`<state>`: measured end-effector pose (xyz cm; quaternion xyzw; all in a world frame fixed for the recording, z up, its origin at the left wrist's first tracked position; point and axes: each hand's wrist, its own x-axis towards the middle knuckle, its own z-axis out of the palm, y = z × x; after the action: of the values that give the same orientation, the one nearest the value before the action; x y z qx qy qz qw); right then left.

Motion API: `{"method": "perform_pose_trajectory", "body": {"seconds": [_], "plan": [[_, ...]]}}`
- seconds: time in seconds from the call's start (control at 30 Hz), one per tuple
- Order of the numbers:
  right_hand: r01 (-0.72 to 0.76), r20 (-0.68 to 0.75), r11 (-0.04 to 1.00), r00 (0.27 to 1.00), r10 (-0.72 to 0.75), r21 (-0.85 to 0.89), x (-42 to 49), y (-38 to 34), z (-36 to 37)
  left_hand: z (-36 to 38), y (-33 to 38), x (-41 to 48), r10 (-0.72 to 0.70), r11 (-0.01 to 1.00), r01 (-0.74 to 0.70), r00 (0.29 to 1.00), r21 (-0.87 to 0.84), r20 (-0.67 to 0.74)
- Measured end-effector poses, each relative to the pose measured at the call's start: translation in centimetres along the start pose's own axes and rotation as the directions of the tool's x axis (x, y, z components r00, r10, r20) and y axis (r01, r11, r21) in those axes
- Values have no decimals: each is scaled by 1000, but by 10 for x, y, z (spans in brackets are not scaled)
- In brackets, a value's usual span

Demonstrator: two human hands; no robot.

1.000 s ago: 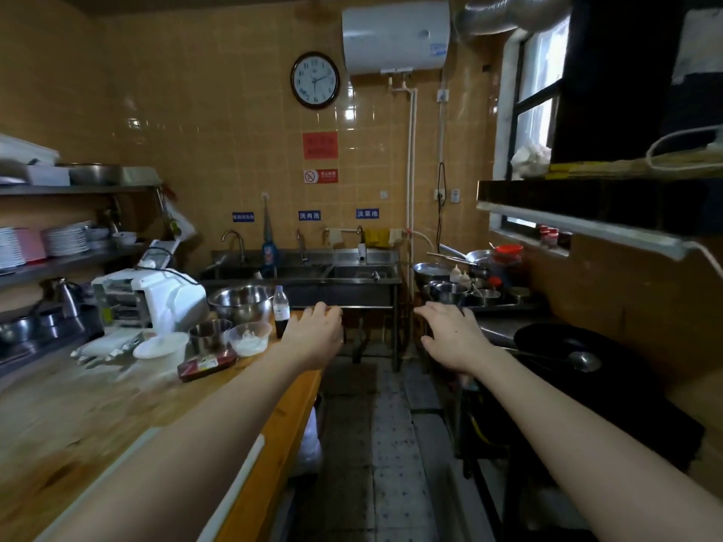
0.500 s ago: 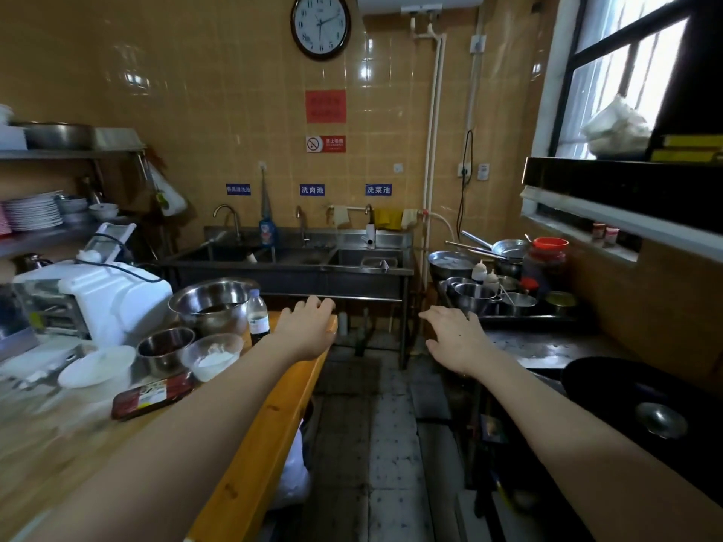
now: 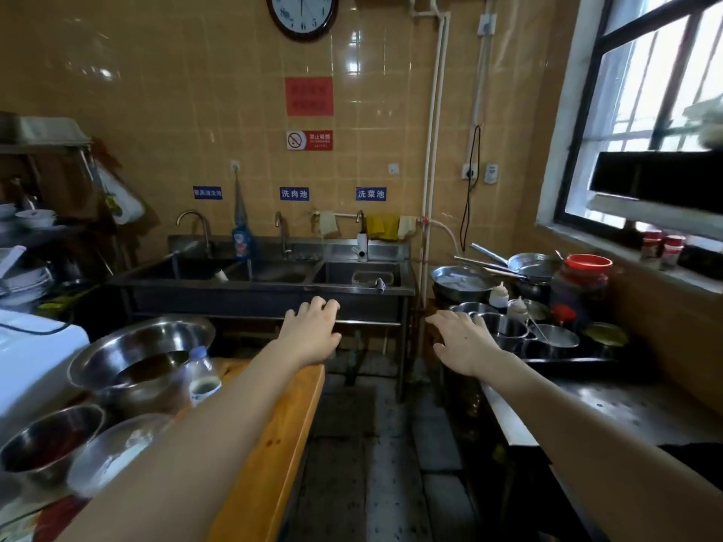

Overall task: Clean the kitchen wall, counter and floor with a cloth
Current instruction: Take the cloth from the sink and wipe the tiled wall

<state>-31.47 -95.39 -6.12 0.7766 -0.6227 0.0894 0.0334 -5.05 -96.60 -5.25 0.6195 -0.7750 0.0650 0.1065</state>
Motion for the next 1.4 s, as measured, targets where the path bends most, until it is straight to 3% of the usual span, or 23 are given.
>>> {"method": "perform_pose_trajectory", "body": {"seconds": [0.63, 1.0, 1.4], "plan": [[-8, 13, 1000, 1000, 8, 20, 333, 90, 104, 119, -70, 308, -58, 996, 46, 986, 79, 154], [12, 51, 1000, 999, -14, 27, 555, 186, 142, 172, -93, 528, -145, 988, 136, 979, 72, 144], [-7, 130, 1000, 992, 4, 18, 704, 241, 209, 263, -130, 669, -167, 985, 151, 953, 80, 251]]}}
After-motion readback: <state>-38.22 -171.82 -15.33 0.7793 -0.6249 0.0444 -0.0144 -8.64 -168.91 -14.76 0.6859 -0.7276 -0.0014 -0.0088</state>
